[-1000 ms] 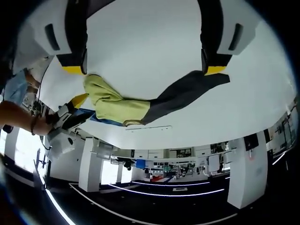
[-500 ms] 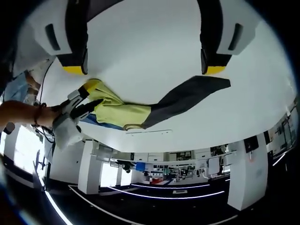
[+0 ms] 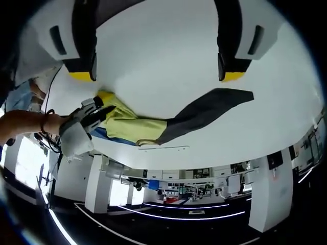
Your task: Fold the garment on the visible template until the final outline fits inside the template.
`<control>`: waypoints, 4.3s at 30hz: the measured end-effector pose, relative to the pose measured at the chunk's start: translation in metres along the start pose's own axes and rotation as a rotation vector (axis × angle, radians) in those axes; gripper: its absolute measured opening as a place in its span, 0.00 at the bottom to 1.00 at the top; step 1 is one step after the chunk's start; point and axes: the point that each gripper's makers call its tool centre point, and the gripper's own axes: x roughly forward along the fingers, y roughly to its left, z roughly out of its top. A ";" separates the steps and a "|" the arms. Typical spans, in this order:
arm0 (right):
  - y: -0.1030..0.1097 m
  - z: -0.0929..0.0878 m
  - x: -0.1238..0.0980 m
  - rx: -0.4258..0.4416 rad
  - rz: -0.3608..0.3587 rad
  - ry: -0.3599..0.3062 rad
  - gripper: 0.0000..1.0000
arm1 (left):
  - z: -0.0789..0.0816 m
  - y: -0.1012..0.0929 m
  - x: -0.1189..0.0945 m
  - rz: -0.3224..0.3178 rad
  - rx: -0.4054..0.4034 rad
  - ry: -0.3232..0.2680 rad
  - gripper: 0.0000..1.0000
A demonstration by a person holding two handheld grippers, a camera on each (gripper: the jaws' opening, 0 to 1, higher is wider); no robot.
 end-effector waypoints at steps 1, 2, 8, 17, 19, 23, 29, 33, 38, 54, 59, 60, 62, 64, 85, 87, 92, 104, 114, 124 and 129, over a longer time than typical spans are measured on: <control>-0.005 -0.002 -0.001 -0.019 -0.022 0.015 0.09 | -0.001 0.000 0.000 0.000 0.001 0.005 0.96; -0.012 -0.003 -0.002 -0.086 -0.040 0.030 0.04 | -0.002 0.000 -0.001 0.000 0.001 0.007 0.96; -0.013 0.007 -0.016 -0.012 0.011 0.001 0.00 | -0.003 0.000 -0.002 -0.001 0.001 0.008 0.95; -0.028 0.036 -0.060 0.006 -0.008 -0.104 0.00 | -0.002 -0.001 -0.002 -0.009 0.004 0.004 0.94; -0.032 0.043 -0.070 0.007 -0.010 -0.123 0.00 | -0.003 -0.002 -0.001 -0.014 0.007 0.004 0.94; -0.050 0.062 -0.088 0.043 -0.034 -0.186 0.00 | -0.003 -0.003 -0.001 -0.019 0.007 0.006 0.92; -0.087 0.089 -0.099 0.031 -0.103 -0.240 0.00 | -0.001 -0.004 0.000 -0.025 0.003 -0.002 0.90; -0.111 0.098 -0.093 0.031 -0.135 -0.245 0.00 | 0.000 -0.004 0.000 -0.026 0.006 -0.010 0.90; -0.133 0.101 -0.077 0.050 -0.161 -0.223 0.00 | 0.001 -0.005 0.002 -0.028 0.004 -0.014 0.89; -0.151 0.076 0.005 0.186 -0.112 -0.104 0.00 | 0.002 -0.003 0.019 -0.042 -0.025 -0.004 0.83; -0.159 0.065 0.018 0.178 -0.152 -0.082 0.00 | 0.004 -0.003 0.022 -0.044 -0.034 -0.006 0.82; -0.159 0.062 0.021 0.184 -0.151 -0.080 0.00 | 0.005 -0.002 0.024 -0.042 -0.043 -0.003 0.81; -0.158 0.058 0.027 0.210 -0.138 -0.080 0.00 | 0.009 0.001 0.027 -0.032 -0.060 -0.014 0.80; -0.156 0.054 0.031 0.229 -0.136 -0.077 0.00 | 0.017 0.002 0.030 -0.031 -0.070 -0.033 0.79; -0.122 0.022 -0.058 0.460 -0.177 -0.196 0.32 | 0.056 -0.005 0.063 -0.073 -0.137 -0.108 0.63; -0.108 0.012 -0.059 0.460 -0.153 -0.177 0.32 | 0.057 -0.009 0.071 -0.085 -0.133 -0.099 0.62; -0.080 -0.008 -0.057 0.431 -0.100 -0.125 0.31 | 0.061 -0.020 0.088 -0.114 -0.118 -0.102 0.52; -0.043 -0.025 -0.049 0.360 -0.073 -0.115 0.28 | 0.068 -0.031 0.128 -0.122 -0.133 -0.102 0.46; -0.037 -0.029 -0.046 0.357 -0.080 -0.132 0.25 | 0.066 -0.038 0.162 -0.129 -0.109 -0.068 0.40; -0.030 -0.020 -0.043 0.260 -0.106 -0.160 0.20 | 0.051 -0.053 0.199 -0.134 -0.099 -0.030 0.31; -0.033 -0.023 -0.036 0.304 -0.099 -0.157 0.19 | 0.048 -0.059 0.213 -0.139 -0.090 -0.016 0.28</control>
